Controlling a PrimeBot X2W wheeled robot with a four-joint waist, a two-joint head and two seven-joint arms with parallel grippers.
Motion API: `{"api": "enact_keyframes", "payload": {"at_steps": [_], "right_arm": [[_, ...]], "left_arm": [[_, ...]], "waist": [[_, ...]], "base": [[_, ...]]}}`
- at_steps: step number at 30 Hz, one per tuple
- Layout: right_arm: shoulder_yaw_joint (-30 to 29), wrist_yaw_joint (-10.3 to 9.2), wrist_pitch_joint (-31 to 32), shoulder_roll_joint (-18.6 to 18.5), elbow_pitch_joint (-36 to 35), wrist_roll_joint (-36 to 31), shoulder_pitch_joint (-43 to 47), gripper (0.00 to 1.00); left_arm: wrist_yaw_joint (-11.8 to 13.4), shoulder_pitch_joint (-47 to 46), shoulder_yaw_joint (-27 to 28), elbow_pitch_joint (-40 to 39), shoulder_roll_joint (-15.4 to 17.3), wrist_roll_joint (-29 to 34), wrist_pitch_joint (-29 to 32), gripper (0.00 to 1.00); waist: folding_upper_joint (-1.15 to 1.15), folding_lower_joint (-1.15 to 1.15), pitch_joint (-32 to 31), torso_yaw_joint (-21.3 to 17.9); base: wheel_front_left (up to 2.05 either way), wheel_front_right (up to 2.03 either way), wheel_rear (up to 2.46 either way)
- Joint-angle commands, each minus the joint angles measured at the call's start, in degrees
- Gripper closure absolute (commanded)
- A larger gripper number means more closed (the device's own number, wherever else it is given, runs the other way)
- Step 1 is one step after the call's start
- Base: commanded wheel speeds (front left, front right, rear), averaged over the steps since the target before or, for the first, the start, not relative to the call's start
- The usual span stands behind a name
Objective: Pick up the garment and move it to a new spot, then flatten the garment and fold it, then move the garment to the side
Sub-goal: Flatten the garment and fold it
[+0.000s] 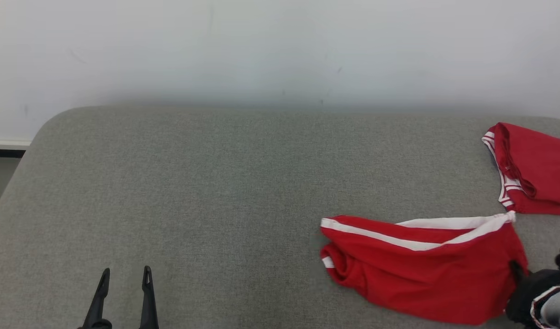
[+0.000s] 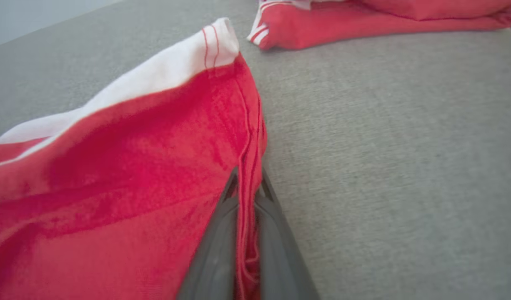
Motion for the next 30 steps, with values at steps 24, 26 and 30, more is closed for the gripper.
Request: {"api": "enact_keyframes", "payload": {"at_steps": [24, 26, 30], "right_arm": [[3.22, -0.18, -3.52, -0.50, -31.36, -0.34, 4.04, 1.00], [3.42, -0.18, -2.44, 0.60, -34.82, -1.34, 5.09, 1.00], [3.71, -0.18, 0.07, 3.35, -40.83, -3.54, 6.85, 1.00]], "left_arm": [[0.21, -0.14, -0.48, 0.06, -0.56, -1.06, -0.16, 0.00], [0.11, -0.24, -0.67, 0.11, -0.58, -1.05, -0.16, 0.00], [-0.28, -0.34, -0.81, 0.30, -0.57, -0.94, -0.16, 0.00]], "waist": [[0.00, 0.00, 0.13, -2.91], [0.00, 0.00, 0.14, -2.48], [0.00, 0.00, 0.04, -1.46]], "base": [[0.00, 0.00, 0.00], [0.00, 0.00, 0.00], [0.00, 0.00, 0.00]]}}
